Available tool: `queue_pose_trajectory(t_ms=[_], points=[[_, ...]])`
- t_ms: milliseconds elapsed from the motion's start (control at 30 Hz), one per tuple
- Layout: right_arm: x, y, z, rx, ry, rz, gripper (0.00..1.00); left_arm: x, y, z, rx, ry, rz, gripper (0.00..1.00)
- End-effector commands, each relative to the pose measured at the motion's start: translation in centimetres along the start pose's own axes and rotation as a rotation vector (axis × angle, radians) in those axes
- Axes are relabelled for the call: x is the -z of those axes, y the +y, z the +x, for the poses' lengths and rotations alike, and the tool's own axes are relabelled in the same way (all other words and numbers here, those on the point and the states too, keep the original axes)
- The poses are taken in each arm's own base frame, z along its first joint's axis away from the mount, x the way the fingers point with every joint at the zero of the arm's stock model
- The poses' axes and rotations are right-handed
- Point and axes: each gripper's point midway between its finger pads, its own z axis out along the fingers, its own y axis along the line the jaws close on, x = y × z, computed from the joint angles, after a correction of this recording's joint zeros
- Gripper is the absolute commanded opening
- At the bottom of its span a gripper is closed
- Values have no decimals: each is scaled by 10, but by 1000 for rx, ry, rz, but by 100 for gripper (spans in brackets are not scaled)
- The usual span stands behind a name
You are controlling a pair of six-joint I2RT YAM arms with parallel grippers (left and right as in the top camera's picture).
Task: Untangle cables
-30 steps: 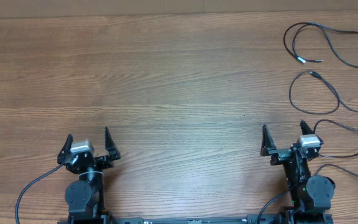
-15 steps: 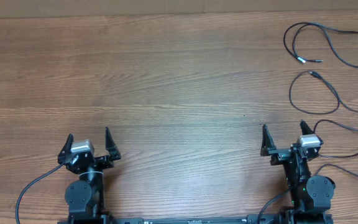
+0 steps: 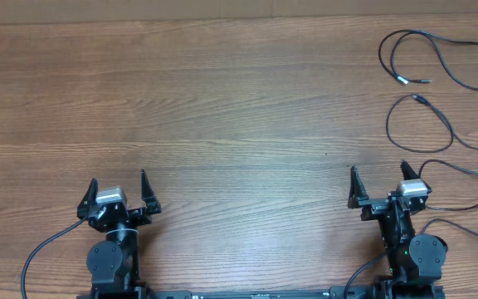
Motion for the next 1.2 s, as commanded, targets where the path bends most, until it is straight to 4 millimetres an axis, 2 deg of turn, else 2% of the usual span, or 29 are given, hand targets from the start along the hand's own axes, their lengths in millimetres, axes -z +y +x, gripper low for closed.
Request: queue_pose_trajectory(t_ms=[0,367,1167], points=[[0,0,1,5,-7,-2,100,0,-1,1,-25,-2,6,100],[0,0,1,5,-7,-2,100,0,2,0,24,-4,-11,99],[0,0,1,5,-7,-2,100,0,2,0,-18,-6,-10,100]])
